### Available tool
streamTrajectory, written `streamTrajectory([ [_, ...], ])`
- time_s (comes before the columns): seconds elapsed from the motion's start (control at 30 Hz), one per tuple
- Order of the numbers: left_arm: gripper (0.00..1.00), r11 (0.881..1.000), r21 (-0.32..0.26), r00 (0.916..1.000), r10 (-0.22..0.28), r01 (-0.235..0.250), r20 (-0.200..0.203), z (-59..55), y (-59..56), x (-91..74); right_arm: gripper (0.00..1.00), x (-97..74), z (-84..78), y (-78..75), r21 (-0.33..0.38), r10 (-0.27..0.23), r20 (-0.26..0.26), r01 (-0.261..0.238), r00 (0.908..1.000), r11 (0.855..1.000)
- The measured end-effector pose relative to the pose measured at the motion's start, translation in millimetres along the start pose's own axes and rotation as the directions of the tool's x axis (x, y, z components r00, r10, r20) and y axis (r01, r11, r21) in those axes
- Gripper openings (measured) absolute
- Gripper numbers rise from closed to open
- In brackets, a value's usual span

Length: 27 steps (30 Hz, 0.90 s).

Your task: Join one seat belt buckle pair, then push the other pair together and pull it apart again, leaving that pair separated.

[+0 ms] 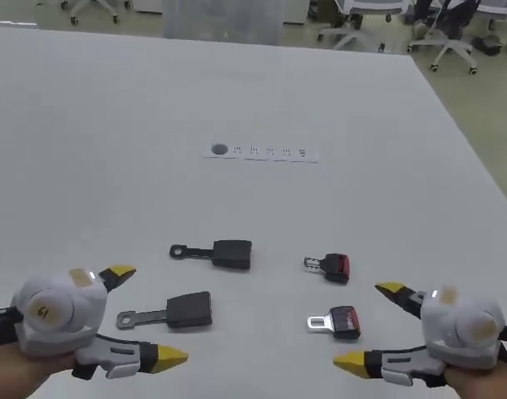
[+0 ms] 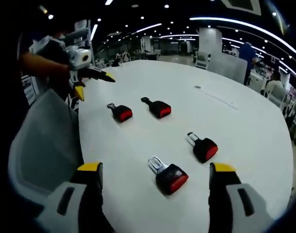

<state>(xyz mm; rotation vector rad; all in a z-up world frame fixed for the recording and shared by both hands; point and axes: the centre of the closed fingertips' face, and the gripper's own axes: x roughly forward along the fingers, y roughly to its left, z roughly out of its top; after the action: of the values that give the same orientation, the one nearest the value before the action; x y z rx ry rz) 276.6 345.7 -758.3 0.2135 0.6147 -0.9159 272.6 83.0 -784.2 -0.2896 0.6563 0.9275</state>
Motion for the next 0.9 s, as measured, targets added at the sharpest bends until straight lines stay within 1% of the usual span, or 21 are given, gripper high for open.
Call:
streamTrajectory([
  [0.03,1.0,1.0,-0.002,1.0,-0.003,0.003,-0.005,-1.1,0.0,1.8,0.92,1.2,-0.8,-1.0,-0.006,0.004,-0.004,-0.004,1.0,1.0],
  [0.07,1.0,1.0,0.002,0.9995,-0.01,0.01,-0.029,-4.6,-0.4,4.3,0.92,2.8,-2.3,-3.1,-0.013,0.008,-0.014,-0.008,0.9999,1.0],
  [0.13,0.98,1.0,0.019,0.9993,-0.009,0.01,-0.037,-5.3,0.2,8.0,0.91,5.3,-4.2,-6.1,-0.019,0.019,-0.025,-0.019,0.9995,1.0],
  [0.17,0.97,1.0,0.016,0.9991,-0.013,0.014,-0.04,-5.3,0.5,9.3,0.91,6.4,-5.1,-7.2,-0.019,0.022,-0.029,-0.023,0.9993,1.0],
  [0.2,0.97,1.0,0.008,0.9989,-0.018,0.018,-0.042,-5.8,3.6,13.1,0.9,7.4,-6.0,-8.2,-0.021,0.026,-0.034,-0.027,0.9991,0.999],
  [0.23,0.97,1.0,0.005,0.9988,-0.019,0.02,-0.044,-6.3,4.5,14.9,0.9,8.4,-7.1,-9.1,-0.024,0.031,-0.04,-0.032,0.9987,0.999],
  [0.3,0.95,1.0,0.004,0.9985,-0.021,0.021,-0.052,-7.7,5.9,18.9,0.88,10.9,-9.5,-9.8,-0.025,0.057,-0.05,-0.058,0.9971,0.998],
  [0.33,0.95,1.0,0.003,0.9981,-0.028,0.029,-0.056,-10.4,6.9,23.8,0.86,12.6,-11.7,-9.5,-0.029,0.077,-0.059,-0.079,0.9953,0.996],
  [0.4,0.94,0.999,0.002,0.9966,-0.04,0.04,-0.072,-14.4,7.3,28.8,0.84,14.6,-16.7,-12.0,-0.042,0.089,-0.086,-0.093,0.9923,0.995],
  [0.43,0.94,0.999,0.007,0.9957,-0.044,0.045,-0.081,-16.2,7.9,31.9,0.84,16.5,-19.0,-13.2,-0.048,0.099,-0.098,-0.104,0.9903,0.993],
  [0.47,0.93,0.999,0.005,0.9953,-0.049,0.05,-0.084,-16.7,7.9,33.8,0.84,17.3,-20.3,-11.7,-0.05,0.119,-0.105,-0.125,0.9874,0.991],
  [0.53,0.91,0.998,0.007,0.9939,-0.057,0.058,-0.094,-19.4,9.5,39.2,0.82,19.5,-25.8,-13.3,-0.066,0.149,-0.131,-0.158,0.9802,0.985],
  [0.6,0.88,0.998,0.012,0.994,-0.058,0.059,-0.093,-20.6,11.3,43.5,0.82,21.0,-28.9,-15.3,-0.065,0.161,-0.151,-0.173,0.9753,0.983],
  [0.67,0.87,0.998,-0.001,0.9922,-0.07,0.07,-0.104,-22.4,11.3,47.7,0.81,23.6,-30.2,-18.6,-0.057,0.172,-0.157,-0.183,0.9724,0.981],
  [0.73,0.86,0.997,0.017,0.991,-0.071,0.073,-0.114,-25.3,12.3,51.5,0.81,26.1,-31.5,-21.5,-0.059,0.179,-0.164,-0.191,0.9701,0.98],
  [0.77,0.85,0.997,0.015,0.99,-0.073,0.076,-0.12,-26.7,12.9,53.1,0.81,27.4,-33.7,-22.5,-0.059,0.187,-0.174,-0.199,0.9669,0.978],
  [0.83,0.85,0.996,-0.021,0.9891,-0.09,0.088,-0.117,-27.4,12.6,57.2,0.81,30.3,-37.9,-22.7,-0.064,0.208,-0.194,-0.224,0.9586,0.972],
  [0.9,0.84,0.996,-0.005,0.9878,-0.09,0.09,-0.128,-29.5,12.9,60.6,0.79,32.7,-42.0,-20.6,-0.084,0.229,-0.221,-0.252,0.948,0.964],
])
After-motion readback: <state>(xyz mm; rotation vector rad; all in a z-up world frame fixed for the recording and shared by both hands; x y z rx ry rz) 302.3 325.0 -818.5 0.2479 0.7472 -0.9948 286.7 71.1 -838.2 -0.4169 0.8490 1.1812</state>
